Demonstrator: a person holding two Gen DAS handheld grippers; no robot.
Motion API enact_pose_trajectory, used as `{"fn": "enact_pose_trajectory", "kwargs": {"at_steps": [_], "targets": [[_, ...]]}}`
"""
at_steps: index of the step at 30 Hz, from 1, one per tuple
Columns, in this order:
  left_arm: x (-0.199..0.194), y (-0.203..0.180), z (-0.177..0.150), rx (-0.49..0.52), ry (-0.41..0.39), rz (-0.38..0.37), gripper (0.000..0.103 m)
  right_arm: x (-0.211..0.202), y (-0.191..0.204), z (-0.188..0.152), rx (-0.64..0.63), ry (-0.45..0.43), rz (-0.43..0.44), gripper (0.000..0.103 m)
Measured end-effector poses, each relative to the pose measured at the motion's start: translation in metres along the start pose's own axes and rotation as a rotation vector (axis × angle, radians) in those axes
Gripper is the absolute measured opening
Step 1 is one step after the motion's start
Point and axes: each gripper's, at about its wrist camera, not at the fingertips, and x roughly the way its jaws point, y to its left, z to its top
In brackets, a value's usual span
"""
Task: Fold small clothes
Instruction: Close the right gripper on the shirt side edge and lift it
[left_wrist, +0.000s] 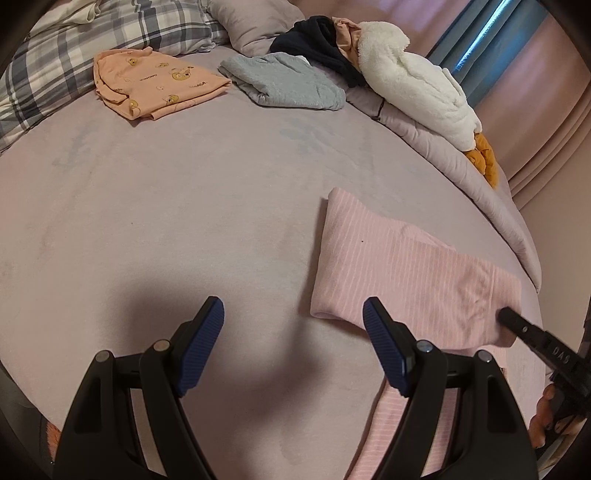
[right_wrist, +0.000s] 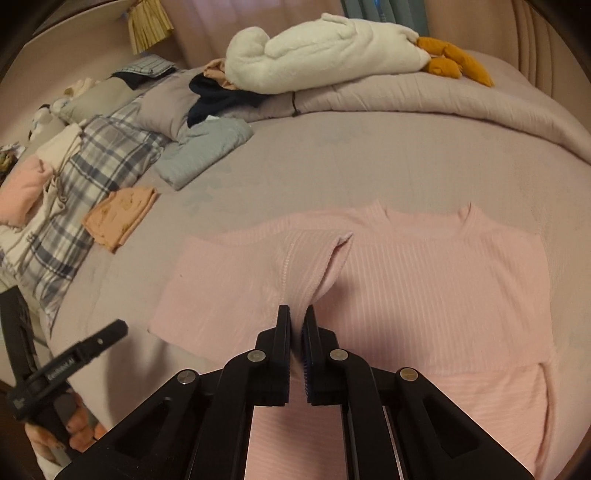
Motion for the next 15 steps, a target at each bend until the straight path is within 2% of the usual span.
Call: {"fn": "enact_pose_trajectory", "kwargs": {"at_steps": [6, 15], "targets": [[0.002, 0.0, 0.001, 0.002, 0.004, 0.004, 0.078, -0.011, 0.003, 0.009, -0.012, -0.046, -0.005, 0.007], [0.009, -0.015, 0.01, 0.02, 0.005, -0.018, 0.078, -0.048, -0.005, 0.032, -0.04, -0.146, -0.037, 0.007]]}}
